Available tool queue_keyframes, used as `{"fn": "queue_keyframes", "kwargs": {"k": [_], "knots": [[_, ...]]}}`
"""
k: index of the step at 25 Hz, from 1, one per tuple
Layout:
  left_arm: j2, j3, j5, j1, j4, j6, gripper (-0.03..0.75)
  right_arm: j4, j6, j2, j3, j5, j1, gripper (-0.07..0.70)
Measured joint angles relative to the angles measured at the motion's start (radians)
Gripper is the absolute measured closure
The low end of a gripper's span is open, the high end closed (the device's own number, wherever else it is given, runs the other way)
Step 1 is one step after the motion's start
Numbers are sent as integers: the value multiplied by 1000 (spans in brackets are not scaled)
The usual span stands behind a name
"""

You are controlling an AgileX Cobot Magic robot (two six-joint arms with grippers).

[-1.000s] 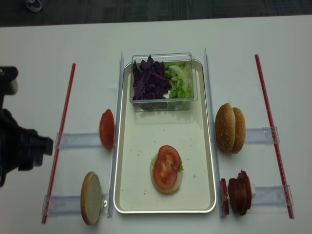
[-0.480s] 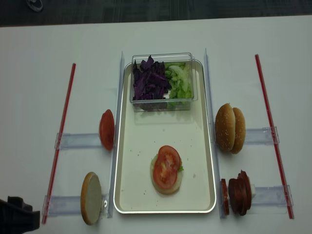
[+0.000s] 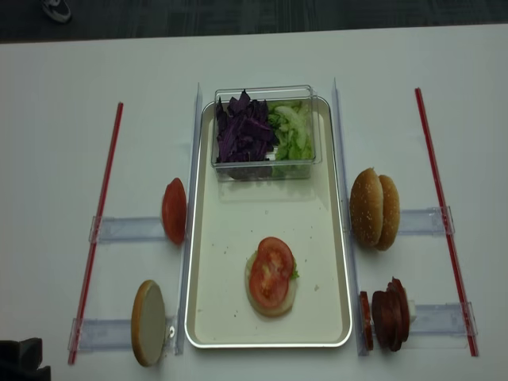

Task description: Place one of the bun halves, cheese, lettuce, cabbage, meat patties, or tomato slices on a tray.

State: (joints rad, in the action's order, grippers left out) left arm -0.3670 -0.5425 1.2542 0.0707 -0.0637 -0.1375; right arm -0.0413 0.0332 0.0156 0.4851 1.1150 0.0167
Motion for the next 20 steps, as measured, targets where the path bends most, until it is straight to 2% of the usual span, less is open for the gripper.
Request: {"fn": "queue_keyframes", "kwargs": {"k": [4,20], "knots": [[72,0,6,0,-44,0,346,0,0,0,0,0,0,295],[197,12,9,0,-70,0,352,0,0,0,0,0,0,293]]}}
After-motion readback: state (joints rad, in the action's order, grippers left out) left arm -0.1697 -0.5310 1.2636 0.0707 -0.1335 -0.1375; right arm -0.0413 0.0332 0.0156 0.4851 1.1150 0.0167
